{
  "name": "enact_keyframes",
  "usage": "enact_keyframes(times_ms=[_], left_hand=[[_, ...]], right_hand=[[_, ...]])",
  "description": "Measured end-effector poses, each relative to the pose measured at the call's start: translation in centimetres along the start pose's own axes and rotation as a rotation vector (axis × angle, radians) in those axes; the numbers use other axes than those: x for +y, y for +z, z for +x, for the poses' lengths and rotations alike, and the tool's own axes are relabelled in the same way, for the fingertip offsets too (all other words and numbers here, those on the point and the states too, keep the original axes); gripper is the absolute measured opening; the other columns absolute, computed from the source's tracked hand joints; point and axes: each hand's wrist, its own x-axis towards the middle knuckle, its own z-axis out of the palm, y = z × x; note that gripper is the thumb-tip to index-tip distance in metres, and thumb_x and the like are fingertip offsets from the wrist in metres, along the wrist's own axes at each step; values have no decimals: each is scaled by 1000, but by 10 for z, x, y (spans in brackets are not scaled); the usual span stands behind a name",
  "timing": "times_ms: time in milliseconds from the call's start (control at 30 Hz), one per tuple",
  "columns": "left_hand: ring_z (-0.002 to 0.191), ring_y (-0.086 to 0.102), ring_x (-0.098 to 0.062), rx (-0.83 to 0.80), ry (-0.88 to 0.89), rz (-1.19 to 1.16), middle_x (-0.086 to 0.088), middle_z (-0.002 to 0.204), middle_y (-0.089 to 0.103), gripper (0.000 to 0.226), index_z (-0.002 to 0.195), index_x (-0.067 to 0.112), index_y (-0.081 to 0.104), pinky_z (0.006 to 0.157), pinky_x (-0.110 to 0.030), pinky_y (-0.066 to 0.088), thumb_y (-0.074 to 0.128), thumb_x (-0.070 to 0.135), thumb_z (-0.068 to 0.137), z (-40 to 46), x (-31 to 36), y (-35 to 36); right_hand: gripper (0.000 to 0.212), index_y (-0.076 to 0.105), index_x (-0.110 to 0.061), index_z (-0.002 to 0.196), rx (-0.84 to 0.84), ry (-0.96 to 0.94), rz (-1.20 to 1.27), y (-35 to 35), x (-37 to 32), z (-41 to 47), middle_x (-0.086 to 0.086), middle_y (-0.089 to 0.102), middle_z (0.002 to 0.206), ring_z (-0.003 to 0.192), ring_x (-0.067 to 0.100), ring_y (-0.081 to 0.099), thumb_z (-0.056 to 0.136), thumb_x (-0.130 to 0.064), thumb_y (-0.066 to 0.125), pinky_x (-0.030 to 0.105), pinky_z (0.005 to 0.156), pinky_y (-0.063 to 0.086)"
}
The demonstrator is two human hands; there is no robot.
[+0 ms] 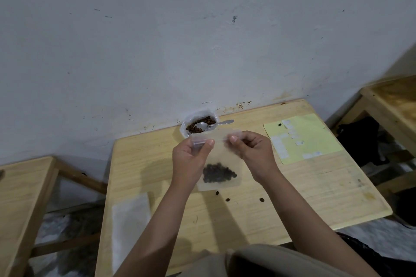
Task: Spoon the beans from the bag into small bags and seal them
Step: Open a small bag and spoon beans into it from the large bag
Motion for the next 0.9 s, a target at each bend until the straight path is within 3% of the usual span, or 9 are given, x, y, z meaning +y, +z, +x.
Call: enact_keyframes(times_ms=[200,333,400,467,533,633,700,800,900], left_hand=[[67,64,-13,-55,-55,-42,0,72,72,15,73,16,71,70,-26,54,68,6,84,0,-9,12],[63,64,-7,-68,-107,-55,3,71,71,13,76,14,70,64,-20,52,66,7,86,3,-17,30],[62,63,-4,-54,-186,-97,2,75,71,11,78,12,69,60,-16,50,64,9,87,6,-23,43],[64,65,-3,-77,-282,-113,3,76,71,10,81,11,69,59,-17,50,63,12,89,9,-34,58],[73,67,-6,-144,-349,-29,3,81,72,10,83,13,68,64,-22,54,64,19,90,9,-52,73],[90,64,-17,-296,-440,233,2,94,68,21,98,15,64,79,-34,54,70,31,85,3,-82,97],[85,61,-13,-374,-443,394,5,90,61,33,109,14,56,73,-25,50,72,27,83,-5,-95,111],[75,54,-7,-407,-389,537,8,83,54,31,100,20,50,59,-14,42,73,24,81,-18,-102,134],[80,59,-20,-441,-370,638,-5,86,58,31,93,20,46,66,-30,48,73,24,80,-28,-110,155]], right_hand=[[35,66,-24,59,103,-44,-187,-19,4,6,1,67,67,67,14,62,86,-3,63,29,72,52],[9,65,-15,79,135,22,-237,-45,18,2,8,66,78,73,17,60,85,-21,69,32,69,49],[15,64,-18,87,98,76,-344,-66,29,0,8,69,85,78,19,63,80,-30,71,37,72,51],[9,61,-16,78,76,105,-450,-88,40,-4,3,66,76,71,17,61,82,-16,69,38,69,49],[15,59,-14,74,116,151,-536,-108,47,-7,1,64,73,72,20,62,85,-5,64,40,70,50],[14,59,-17,78,196,202,-626,-132,56,-5,7,66,78,78,29,63,87,-7,61,37,72,50],[8,60,-16,85,221,238,-677,-146,61,-3,6,66,79,75,25,62,88,-8,60,29,68,48],[13,57,-15,100,239,306,-784,-167,68,-4,1,61,81,68,12,58,88,-11,60,19,57,43],[24,54,-12,111,279,347,-863,-186,73,-13,0,56,85,73,18,58,88,-9,60,27,61,45]])
